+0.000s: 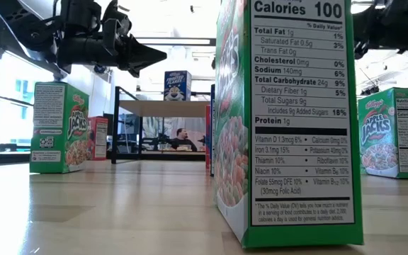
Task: Stack cereal on shelf
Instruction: Put the center red cereal box on the shelf
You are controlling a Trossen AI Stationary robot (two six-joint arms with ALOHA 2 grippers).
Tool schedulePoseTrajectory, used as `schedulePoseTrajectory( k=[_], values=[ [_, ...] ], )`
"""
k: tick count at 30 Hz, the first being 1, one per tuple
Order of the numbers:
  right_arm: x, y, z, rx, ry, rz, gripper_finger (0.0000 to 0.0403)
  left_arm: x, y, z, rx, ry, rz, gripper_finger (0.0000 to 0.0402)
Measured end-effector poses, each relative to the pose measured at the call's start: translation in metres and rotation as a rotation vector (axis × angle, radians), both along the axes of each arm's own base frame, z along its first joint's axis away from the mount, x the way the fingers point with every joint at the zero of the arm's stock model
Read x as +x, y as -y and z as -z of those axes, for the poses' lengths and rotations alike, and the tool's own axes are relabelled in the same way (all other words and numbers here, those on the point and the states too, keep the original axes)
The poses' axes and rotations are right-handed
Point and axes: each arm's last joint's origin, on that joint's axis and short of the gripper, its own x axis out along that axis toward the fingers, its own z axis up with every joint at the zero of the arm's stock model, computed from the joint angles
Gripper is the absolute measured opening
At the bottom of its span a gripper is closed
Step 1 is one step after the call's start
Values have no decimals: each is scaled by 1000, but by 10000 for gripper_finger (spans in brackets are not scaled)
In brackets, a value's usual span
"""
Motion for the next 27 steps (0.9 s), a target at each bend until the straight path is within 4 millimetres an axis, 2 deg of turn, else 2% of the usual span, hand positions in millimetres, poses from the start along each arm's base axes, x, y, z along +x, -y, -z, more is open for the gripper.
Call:
schedulePoseTrajectory(
  k=[6,15,20,27],
  values=[
    [22,7,-22,58,-112,29,41,-7,-11,-3,-5,31,-2,0],
    [75,22,-49,134,-303,0,108,-20,-26,-7,-41,42,-43,0],
    [106,30,-55,181,-510,-35,165,-21,-26,-9,40,46,-47,0],
    [152,37,-66,249,-733,-88,261,-25,-31,-9,37,41,-76,0]
  ],
)
